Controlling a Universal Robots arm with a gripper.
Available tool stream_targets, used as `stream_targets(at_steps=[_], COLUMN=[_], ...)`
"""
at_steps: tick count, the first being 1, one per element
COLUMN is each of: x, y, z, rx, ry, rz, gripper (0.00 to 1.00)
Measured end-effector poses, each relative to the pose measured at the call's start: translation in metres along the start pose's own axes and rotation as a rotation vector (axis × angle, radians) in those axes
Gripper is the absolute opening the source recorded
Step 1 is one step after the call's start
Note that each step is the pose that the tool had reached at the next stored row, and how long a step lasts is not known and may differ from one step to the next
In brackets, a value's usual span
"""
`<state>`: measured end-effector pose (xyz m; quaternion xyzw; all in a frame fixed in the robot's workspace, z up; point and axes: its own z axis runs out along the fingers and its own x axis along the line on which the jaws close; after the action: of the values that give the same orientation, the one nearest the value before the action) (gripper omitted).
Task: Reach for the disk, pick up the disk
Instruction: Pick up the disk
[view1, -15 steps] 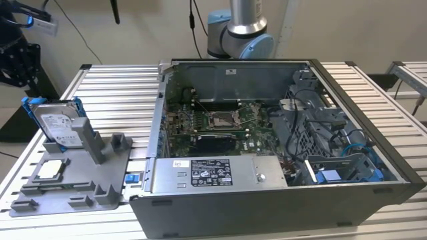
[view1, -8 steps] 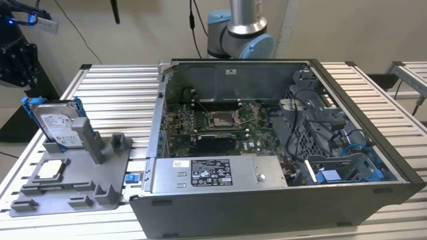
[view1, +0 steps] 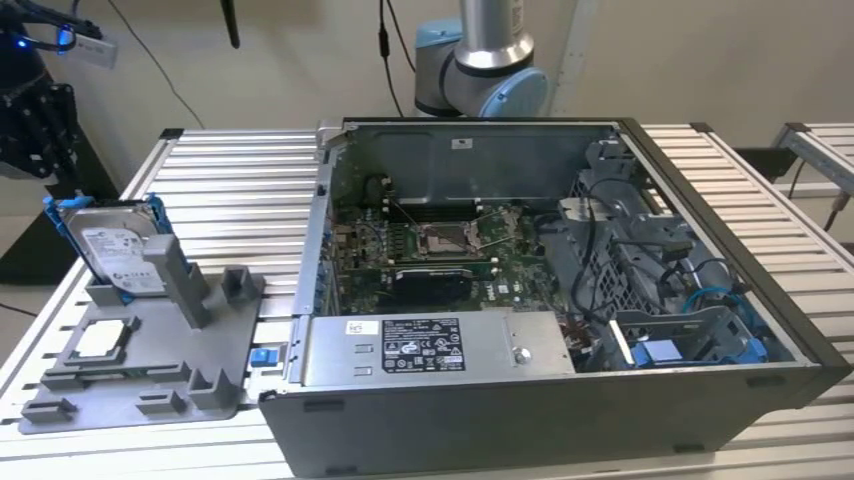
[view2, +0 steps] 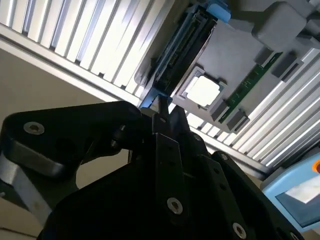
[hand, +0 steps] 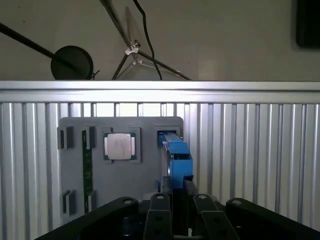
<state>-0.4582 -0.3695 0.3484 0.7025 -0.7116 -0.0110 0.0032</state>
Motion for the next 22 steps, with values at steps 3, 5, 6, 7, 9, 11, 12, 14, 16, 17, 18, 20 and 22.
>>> stream_targets(at_steps=[3, 5, 6, 7, 9, 11, 12, 14, 16, 17, 18, 20, 22], x=[0.0, 0.0, 0.0, 0.0, 0.0, 0.0, 0.0, 0.0, 0.0, 0.0, -0.0001, -0.0001, -0.0001], y=[0.0, -0.0001, -0.0001, -0.0001, -0.0002, -0.0003, -0.0003, -0.0005, -0.0007, -0.0007, -0.0008, -0.001, -0.0011], z=[0.0, 0.0008, 0.0016, 0.0029, 0.0067, 0.0102, 0.0121, 0.0158, 0.0193, 0.0211, 0.023, 0.0266, 0.0303], rx=[-0.0001, 0.0002, 0.0002, -0.0001, 0.0001, 0.0, 0.0, -0.0001, -0.0001, -0.0001, -0.0002, -0.0002, -0.0001], ry=[0.0, -0.0001, -0.0001, 0.0001, 0.0, 0.0001, 0.0001, 0.0001, 0.0002, 0.0002, 0.0002, 0.0003, 0.0003], rz=[-0.001, -0.001, -0.002, -0.002, -0.003, -0.005, -0.006, -0.007, -0.009, -0.01, -0.011, -0.013, -0.015], gripper=[1.0, 1.0, 1.0, 1.0, 1.0, 1.0, 1.0, 1.0, 1.0, 1.0, 1.0, 1.0, 1.0])
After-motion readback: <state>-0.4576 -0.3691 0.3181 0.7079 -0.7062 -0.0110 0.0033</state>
